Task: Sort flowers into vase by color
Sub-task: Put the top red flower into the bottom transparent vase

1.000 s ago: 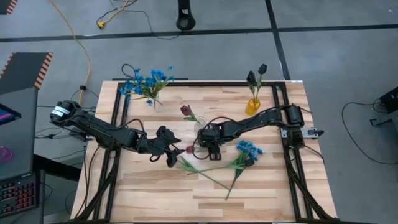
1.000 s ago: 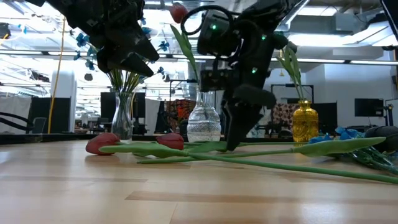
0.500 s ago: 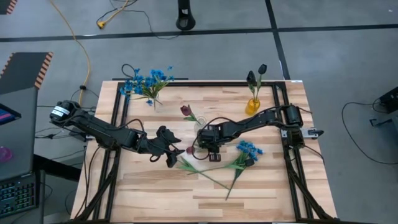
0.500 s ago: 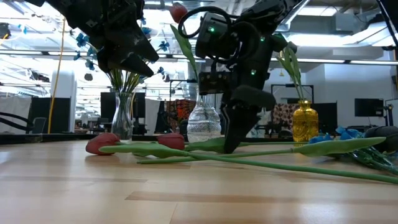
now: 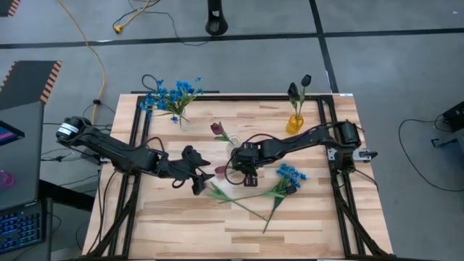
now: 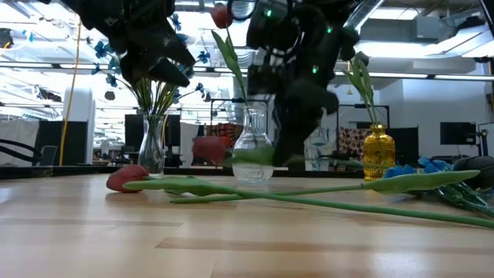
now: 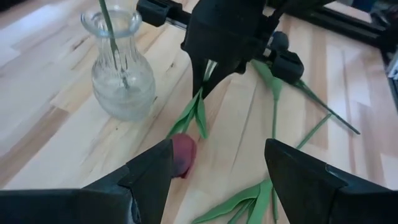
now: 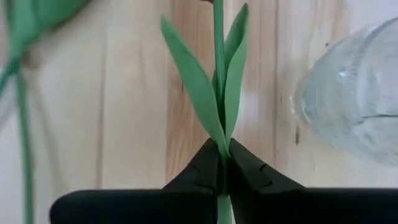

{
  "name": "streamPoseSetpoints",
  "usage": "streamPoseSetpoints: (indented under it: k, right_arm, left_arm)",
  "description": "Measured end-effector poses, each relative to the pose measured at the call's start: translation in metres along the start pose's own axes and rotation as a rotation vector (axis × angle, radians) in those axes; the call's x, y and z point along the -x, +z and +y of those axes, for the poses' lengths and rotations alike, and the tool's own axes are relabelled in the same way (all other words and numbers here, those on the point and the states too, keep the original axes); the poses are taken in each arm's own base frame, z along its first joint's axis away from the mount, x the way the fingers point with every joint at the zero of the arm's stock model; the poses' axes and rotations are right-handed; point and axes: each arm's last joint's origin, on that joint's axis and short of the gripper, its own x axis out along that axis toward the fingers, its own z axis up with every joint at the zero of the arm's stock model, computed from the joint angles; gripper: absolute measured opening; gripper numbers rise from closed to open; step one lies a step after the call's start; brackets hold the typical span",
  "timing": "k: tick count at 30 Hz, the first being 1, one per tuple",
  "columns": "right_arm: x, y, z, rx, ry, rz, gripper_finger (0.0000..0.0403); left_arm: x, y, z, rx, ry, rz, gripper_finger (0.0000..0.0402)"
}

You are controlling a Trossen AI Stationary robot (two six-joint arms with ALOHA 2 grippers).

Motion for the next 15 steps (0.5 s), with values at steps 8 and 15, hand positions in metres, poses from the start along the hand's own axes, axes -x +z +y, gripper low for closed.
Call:
streamPoseSetpoints:
  k: [8,15]
  right_arm:
    - [0.061,0.008,-0.001,-0.009,0.028,-0.164,0.0038]
    - [0.132,0.008,0.001,-0.023,0.044,-0.394,0.0044]
  left_arm:
    - [0.023,0.013,0.004,-0.016,-0.049,-0.061,0.0242]
    - [0.038,0.02,0.007,-0.041,-0.069,-0.106,0.0242]
